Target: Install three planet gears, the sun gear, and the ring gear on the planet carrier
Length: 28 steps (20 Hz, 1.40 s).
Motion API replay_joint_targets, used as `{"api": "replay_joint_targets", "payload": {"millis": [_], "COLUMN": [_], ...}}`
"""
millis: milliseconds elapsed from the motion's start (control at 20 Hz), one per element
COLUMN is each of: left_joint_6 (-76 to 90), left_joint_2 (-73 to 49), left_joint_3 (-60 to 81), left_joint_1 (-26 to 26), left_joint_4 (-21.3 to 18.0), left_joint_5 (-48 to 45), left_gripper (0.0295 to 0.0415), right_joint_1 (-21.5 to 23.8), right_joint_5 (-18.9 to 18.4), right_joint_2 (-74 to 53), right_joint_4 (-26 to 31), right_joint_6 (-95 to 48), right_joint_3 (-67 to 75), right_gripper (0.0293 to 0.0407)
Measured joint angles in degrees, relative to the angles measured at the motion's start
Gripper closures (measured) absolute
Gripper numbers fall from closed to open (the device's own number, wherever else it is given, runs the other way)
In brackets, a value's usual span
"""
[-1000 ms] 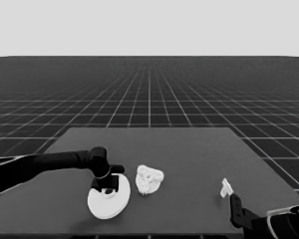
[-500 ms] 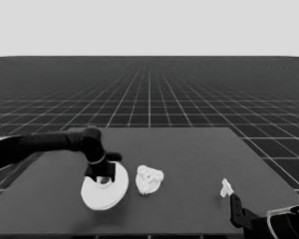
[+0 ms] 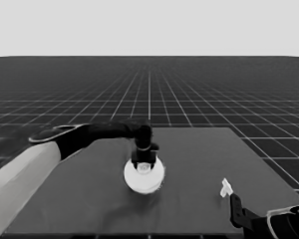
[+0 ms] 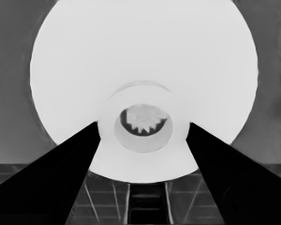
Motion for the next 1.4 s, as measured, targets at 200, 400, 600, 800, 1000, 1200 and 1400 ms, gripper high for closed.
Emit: {"api": "replay_joint_targets", "payload": {"millis": [200,400,600,800,1000,1200,1400], "left_joint_6": [2.71,4.19,4.91,4.97,6.34,8.26,10.25], "left_joint_2": [4.06,4.97,5.32,5.37,5.31,5.31,5.31], "left_joint_3": [-6.66,-9.26,-10.47,-10.57,-10.64,-10.64,-10.64], "left_joint_1": [0.16,3.80,5.38,5.49,6.06,6.20,6.25], "left_joint_4": [0.00,3.49,5.09,5.28,5.26,5.26,5.26], "left_joint_5": [-0.40,-1.42,-2.00,-2.08,-2.07,-2.07,-2.07], "left_gripper": [0.0362,0.0362,0.0362,0.0362,0.0362,0.0362,0.0362], "right_joint_1": [0.00,0.00,0.00,0.00,0.00,0.00,0.00], "right_joint_5": [0.00,0.00,0.00,0.00,0.00,0.00,0.00], "right_joint_2": [0.00,0.00,0.00,0.00,0.00,0.00,0.00], "right_joint_4": [0.00,0.00,0.00,0.00,0.00,0.00,0.00], "right_joint_6": [0.00,0.00,0.00,0.00,0.00,0.00,0.00], "right_joint_3": [0.00,0.00,0.00,0.00,0.00,0.00,0.00], "right_gripper": [0.0315,0.0315,0.0315,0.0315,0.0315,0.0315,0.0315]}}
